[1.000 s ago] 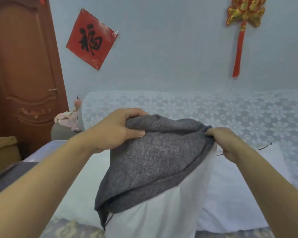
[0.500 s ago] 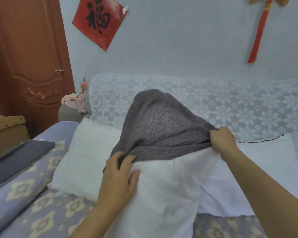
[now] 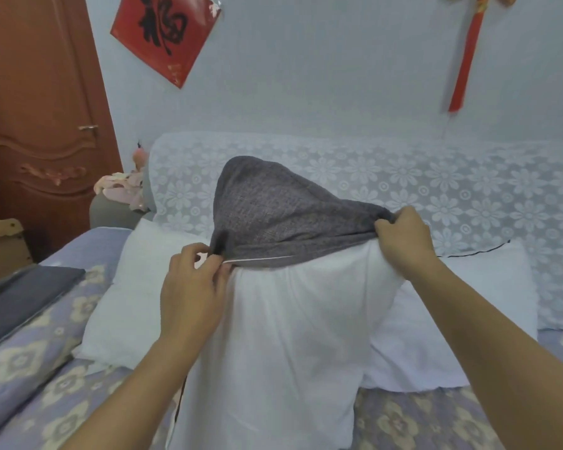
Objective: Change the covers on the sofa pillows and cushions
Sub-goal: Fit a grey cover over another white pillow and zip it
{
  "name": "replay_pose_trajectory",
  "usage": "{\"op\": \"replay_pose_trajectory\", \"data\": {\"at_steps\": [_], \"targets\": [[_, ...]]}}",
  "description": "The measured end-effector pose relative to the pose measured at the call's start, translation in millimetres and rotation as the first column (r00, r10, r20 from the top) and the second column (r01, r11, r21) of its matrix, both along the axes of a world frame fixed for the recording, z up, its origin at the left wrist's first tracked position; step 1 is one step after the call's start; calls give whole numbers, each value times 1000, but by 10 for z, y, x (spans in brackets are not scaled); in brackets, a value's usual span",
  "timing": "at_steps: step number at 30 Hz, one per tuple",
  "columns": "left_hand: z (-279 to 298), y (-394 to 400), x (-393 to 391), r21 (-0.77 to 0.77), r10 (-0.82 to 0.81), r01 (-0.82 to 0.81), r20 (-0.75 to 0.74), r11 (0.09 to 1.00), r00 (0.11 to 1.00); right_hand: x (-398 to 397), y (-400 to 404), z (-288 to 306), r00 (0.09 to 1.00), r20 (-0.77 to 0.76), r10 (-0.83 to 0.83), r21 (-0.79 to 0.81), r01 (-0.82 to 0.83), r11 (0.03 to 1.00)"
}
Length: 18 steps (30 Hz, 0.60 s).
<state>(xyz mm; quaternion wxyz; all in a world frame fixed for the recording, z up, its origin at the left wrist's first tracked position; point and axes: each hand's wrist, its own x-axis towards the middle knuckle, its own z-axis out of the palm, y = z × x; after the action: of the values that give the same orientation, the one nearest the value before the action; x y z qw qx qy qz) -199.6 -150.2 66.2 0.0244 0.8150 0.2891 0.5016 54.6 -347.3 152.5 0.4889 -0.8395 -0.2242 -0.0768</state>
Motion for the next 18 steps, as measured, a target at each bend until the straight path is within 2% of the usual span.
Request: {"op": "replay_pose_trajectory", "data": {"at_steps": [2,3,4,6,7,9,11,13,14,17,18], "targets": [[214,-267,-167,122,75,-95,159,988,984,-19,132,159,991,-134,-3,137,22,990],[304,-506,-230,115,73,-104,247,988,966,-29,219,244,973,-229,23,221,29,975],[322,-780,-230,80,45,-69,268,994,962,-46,302,331,942,-327,74,294,27,956],[37,-1292,-124,58,-12,7,82,998,997,-71,452,457,859,-470,202,420,16,908],[-175,-1388,-74,38,6,-5,-20,999,1000,-94,511,470,826,-504,250,459,11,888],[-519,-1330,58,-118,45,-75,-235,990,971,-171,581,418,808,-519,279,457,-13,889],[-731,-1073,106,-156,145,-201,-308,967,940,-251,596,298,820,-501,276,436,-35,899],[-795,-787,41,-120,227,-267,-272,956,935,-274,580,174,822,-506,261,448,-8,894],[-781,-733,3,-111,217,-246,-225,963,950,-247,574,136,801,-539,260,480,38,876],[-830,-970,-100,57,123,-124,5,991,992,-132,582,84,758,-618,208,504,179,845],[-918,-1124,-128,93,61,-63,24,994,998,-93,593,67,759,-629,168,478,207,854]]}}
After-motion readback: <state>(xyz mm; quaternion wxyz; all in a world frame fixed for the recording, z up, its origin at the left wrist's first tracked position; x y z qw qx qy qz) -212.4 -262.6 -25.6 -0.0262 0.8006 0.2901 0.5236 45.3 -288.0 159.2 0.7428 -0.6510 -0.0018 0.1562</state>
